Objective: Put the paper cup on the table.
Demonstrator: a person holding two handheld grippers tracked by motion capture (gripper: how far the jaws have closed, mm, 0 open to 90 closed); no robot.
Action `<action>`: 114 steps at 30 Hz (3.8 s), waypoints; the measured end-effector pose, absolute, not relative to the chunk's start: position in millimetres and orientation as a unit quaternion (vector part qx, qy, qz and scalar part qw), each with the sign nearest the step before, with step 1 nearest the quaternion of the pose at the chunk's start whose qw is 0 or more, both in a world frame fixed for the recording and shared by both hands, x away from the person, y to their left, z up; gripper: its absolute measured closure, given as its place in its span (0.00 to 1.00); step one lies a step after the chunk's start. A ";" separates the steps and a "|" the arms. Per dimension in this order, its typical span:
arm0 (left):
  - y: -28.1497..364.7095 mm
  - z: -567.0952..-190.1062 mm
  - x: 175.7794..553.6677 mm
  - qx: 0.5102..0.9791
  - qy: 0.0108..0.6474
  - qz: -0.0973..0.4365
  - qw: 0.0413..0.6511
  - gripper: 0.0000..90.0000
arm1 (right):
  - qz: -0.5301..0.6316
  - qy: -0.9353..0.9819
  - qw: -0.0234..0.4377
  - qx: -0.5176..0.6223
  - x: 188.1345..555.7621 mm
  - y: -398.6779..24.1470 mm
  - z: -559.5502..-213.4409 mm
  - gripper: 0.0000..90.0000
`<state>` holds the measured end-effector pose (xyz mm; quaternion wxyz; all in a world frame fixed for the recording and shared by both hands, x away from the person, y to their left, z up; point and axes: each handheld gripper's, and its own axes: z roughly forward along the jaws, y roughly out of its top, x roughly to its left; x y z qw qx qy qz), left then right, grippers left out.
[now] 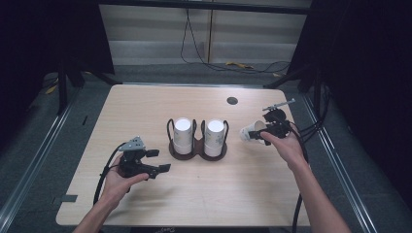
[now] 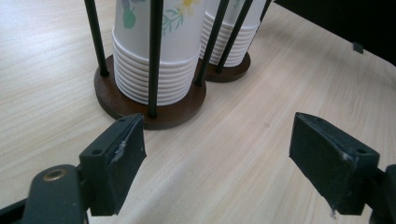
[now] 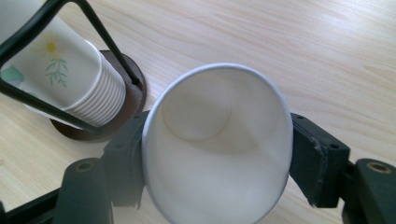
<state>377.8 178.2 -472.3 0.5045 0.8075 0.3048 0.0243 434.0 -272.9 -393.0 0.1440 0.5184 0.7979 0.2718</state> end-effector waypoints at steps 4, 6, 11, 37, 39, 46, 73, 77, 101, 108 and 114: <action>181.2 -470.4 375.7 0.809 0.301 0.029 0.504 0.20 | 0.265 0.798 0.143 0.522 437.0 -274.0 -394.0 0.33; 182.2 -470.0 374.2 0.808 0.301 0.030 0.505 0.20 | 0.259 0.799 0.143 0.524 438.1 -273.4 -394.2 0.33; 182.9 -470.0 373.5 0.809 0.298 0.030 0.505 0.20 | 0.232 0.804 0.146 0.528 441.2 -270.5 -395.0 0.33; 187.6 -471.8 377.4 0.806 0.308 0.026 0.505 0.21 | 0.169 0.816 0.131 0.537 460.5 -260.6 -416.0 0.29; 187.7 -471.9 377.5 0.806 0.308 0.026 0.504 0.21 | 0.169 0.814 0.128 0.540 463.9 -260.3 -416.2 0.28; 189.5 -472.3 378.4 0.806 0.311 0.026 0.503 0.21 | 0.168 0.812 0.134 0.543 474.4 -253.5 -417.9 0.25; 191.0 -472.2 379.4 0.804 0.331 0.038 0.493 0.18 | 0.229 0.788 0.133 0.556 455.3 -261.8 -451.8 0.20; 190.0 -472.8 378.7 0.810 0.328 0.042 0.484 0.18 | 0.240 0.780 0.133 0.562 447.2 -266.6 -459.2 0.20; 195.7 -470.2 374.5 0.813 0.345 0.055 0.466 0.20 | 0.321 0.738 0.206 0.557 334.1 -283.6 -445.1 0.20; 194.1 -472.0 369.7 0.817 0.340 0.059 0.463 0.20 | 0.335 0.745 0.205 0.539 304.2 -271.3 -446.0 0.20; 201.1 -475.3 363.1 0.802 0.352 0.049 0.480 0.20 | 0.360 0.726 0.197 0.551 281.5 -269.2 -461.3 0.21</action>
